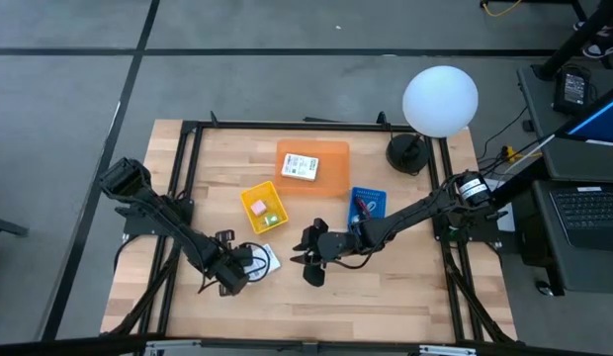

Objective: Pick and place items into bin
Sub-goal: Put the card reader box into the orange bin

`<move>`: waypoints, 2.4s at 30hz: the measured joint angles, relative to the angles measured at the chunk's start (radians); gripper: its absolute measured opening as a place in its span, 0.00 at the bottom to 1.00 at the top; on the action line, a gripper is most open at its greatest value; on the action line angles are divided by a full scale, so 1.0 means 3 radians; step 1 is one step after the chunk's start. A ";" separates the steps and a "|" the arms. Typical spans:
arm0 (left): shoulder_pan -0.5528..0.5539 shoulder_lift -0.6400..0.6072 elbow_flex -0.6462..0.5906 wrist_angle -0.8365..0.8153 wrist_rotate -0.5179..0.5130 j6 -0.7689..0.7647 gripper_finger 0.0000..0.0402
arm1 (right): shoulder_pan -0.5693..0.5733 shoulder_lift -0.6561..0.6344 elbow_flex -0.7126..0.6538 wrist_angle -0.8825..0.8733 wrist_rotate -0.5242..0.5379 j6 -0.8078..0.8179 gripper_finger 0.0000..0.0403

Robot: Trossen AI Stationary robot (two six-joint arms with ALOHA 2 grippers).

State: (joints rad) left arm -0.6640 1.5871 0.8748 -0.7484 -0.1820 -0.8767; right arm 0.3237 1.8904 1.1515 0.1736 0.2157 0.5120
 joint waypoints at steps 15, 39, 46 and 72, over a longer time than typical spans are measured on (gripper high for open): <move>0.0041 0.0021 -0.0005 -0.0033 -0.0077 0.0084 0.01 | 0.0000 -0.0001 0.0000 -0.0001 0.0001 -0.0001 0.32; 0.0060 0.0211 0.0002 0.0008 -0.0027 0.0147 0.01 | 0.0009 -0.0002 0.0000 -0.0027 -0.0291 0.0642 0.32; 0.0057 0.0215 -0.0002 0.0030 -0.0073 0.0160 0.01 | 0.0003 0.0303 0.0004 0.0281 -0.0289 0.0908 0.32; 0.0058 0.0221 -0.0005 0.0165 -0.0300 0.0262 0.01 | -0.0114 0.0965 0.0721 -0.0228 -0.0464 0.1063 0.32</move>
State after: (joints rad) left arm -0.6464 1.6535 0.8734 -0.6987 -0.2721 -0.7982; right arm 0.2894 2.1799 1.3678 0.1052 0.0765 0.8309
